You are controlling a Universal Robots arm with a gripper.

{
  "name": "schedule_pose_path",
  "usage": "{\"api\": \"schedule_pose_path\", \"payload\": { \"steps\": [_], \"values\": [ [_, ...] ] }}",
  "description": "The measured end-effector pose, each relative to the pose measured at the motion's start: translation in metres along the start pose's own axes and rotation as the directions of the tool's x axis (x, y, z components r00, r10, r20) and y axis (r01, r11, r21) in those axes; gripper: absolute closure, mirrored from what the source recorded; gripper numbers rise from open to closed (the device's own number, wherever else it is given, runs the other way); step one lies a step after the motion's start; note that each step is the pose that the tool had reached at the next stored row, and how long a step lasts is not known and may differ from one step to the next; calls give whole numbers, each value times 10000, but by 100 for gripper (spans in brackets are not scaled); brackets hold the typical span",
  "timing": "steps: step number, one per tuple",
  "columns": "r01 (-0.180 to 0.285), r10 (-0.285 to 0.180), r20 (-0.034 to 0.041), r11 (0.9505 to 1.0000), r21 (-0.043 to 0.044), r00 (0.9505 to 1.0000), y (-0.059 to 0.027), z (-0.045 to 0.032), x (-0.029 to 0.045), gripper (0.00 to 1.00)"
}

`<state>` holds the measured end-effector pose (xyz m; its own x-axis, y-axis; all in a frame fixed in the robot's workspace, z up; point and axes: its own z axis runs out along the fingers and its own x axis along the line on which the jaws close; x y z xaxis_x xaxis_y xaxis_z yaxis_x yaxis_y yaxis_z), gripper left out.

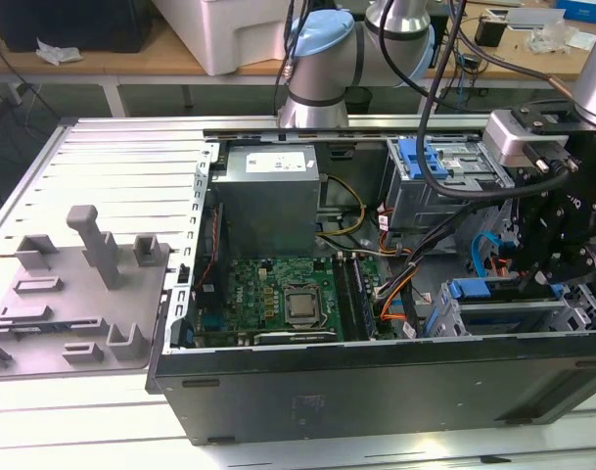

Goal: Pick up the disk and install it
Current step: 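Insert the first disk wire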

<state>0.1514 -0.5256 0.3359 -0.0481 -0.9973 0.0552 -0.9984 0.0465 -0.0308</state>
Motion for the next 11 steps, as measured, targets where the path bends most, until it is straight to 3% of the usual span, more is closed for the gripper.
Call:
{"api": "schedule_pose_path", "payload": {
  "steps": [1,11],
  "values": [
    [0,0,0,10000,0,10000,0,0,0,64],
    [1,-1,-1,10000,0,10000,-1,-83,5,64]
  ]
}}
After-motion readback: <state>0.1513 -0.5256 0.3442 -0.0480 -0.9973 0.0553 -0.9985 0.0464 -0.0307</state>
